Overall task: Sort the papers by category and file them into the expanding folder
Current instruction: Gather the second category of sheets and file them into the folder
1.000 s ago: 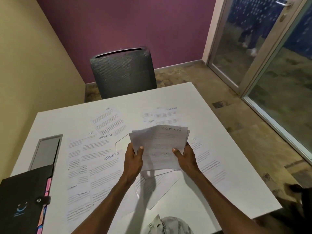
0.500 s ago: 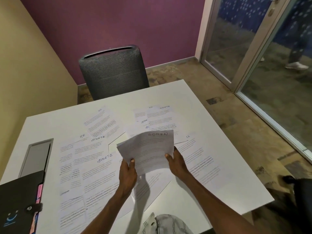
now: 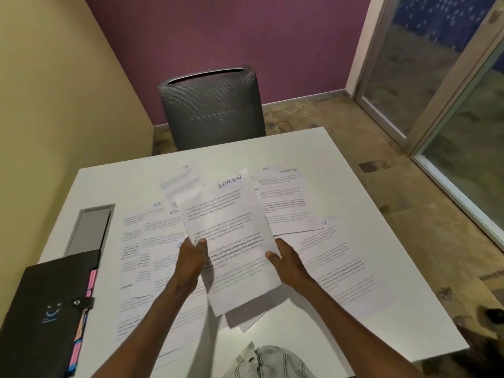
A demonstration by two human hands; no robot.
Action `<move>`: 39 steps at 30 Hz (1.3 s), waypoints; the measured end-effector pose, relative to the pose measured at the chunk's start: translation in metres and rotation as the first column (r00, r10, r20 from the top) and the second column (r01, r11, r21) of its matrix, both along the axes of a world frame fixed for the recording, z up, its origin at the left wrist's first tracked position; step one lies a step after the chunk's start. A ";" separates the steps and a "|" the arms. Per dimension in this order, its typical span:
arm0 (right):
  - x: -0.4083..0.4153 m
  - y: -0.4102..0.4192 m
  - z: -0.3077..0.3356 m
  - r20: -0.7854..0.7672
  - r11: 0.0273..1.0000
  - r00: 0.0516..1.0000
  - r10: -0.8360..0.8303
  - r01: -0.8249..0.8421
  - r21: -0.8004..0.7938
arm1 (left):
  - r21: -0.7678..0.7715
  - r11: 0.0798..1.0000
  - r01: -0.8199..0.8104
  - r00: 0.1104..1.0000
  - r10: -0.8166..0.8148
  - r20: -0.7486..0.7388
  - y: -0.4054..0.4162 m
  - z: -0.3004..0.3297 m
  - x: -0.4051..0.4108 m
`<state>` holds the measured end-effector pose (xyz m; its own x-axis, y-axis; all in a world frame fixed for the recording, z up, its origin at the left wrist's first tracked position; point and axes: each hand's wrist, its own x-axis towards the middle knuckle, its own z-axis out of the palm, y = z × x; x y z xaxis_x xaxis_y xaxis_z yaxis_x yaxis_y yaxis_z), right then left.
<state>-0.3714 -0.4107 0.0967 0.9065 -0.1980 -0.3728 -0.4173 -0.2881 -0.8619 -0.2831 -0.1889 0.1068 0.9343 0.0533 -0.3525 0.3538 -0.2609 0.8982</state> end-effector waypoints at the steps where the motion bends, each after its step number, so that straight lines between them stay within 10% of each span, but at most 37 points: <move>1: 0.001 0.004 0.001 -0.001 1.000 1.000 0.010 -0.009 0.016 | -0.012 1.000 0.003 1.000 -0.003 -0.003 0.007 0.003 -0.004; 19: 0.042 0.134 0.024 -0.004 0.986 0.986 0.166 -0.166 -0.027 | 0.187 0.982 0.008 0.992 0.016 -0.129 0.129 0.002 -0.038; 29: 0.036 0.245 -0.002 -0.076 0.976 0.983 0.168 -0.177 -0.127 | -0.144 0.969 -0.201 0.948 0.156 -0.278 0.253 -0.028 -0.037; 33: 0.039 0.268 -0.005 -0.102 0.982 0.992 0.068 -0.085 -0.168 | 0.238 0.878 -0.415 0.895 0.441 -0.068 0.312 -0.046 -0.033; 39: 0.038 0.282 -0.004 -0.098 0.976 0.993 -0.073 0.051 -0.214 | 0.839 0.541 -0.058 0.987 0.158 -0.034 0.377 -0.090 -0.028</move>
<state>-0.3333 -0.1283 0.0926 0.8483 -0.3367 -0.4086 -0.5245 -0.4290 -0.7354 -0.3111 0.1881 0.0163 0.8656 0.4678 -0.1783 0.4999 -0.8272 0.2566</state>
